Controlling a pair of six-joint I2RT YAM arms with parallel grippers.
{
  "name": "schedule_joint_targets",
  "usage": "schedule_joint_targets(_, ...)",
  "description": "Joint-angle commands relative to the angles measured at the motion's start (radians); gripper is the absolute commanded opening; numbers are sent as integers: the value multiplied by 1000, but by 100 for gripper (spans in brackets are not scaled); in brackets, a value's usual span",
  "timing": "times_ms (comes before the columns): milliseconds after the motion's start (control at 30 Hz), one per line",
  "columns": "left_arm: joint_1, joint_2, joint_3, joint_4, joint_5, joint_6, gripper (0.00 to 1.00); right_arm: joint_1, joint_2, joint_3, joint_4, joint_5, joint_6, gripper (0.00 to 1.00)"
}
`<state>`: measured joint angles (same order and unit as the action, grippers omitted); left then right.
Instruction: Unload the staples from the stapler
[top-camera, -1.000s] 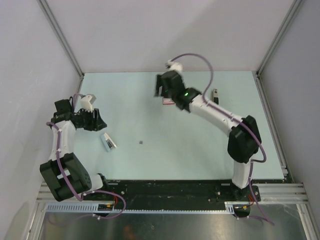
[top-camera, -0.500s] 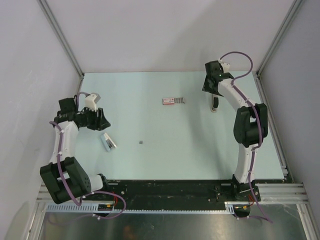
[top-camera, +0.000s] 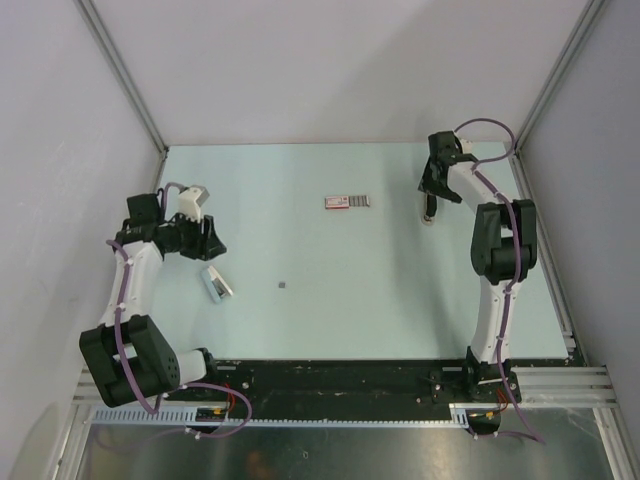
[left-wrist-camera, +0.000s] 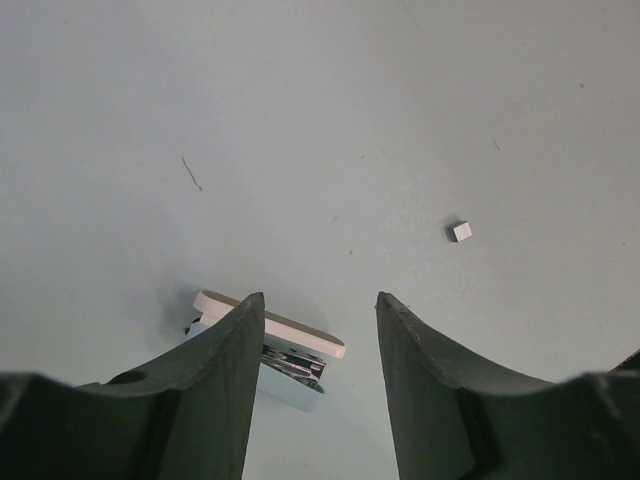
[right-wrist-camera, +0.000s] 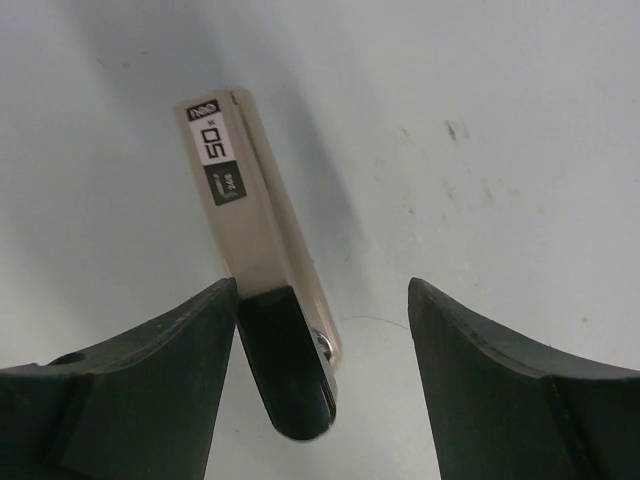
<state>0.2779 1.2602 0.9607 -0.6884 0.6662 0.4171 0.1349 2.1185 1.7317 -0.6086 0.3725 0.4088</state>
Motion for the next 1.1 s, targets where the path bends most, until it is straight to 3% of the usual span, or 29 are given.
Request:
schedule_joint_targets(0, -14, -14, -17, 32, -14, -30, 53, 6, 28, -19, 48, -58, -20, 72)
schedule_joint_targets(300, -21, -21, -34, 49, -27, -39, 53, 5, 24, -57, 114, -128, -45, 68)
schedule_joint_targets(633, -38, -8, -53, 75, -50, -45, 53, 19, 6, -92, 137, -119, -32, 33)
schedule_joint_targets(767, -102, -5, -74, 97, -107, -51, 53, 64, -16, -105, 150, -97, -26, 19)
schedule_joint_targets(1067, -347, 24, -94, 131, -164, -73, 54, 251, -213, -249, 301, -145, 139, 4)
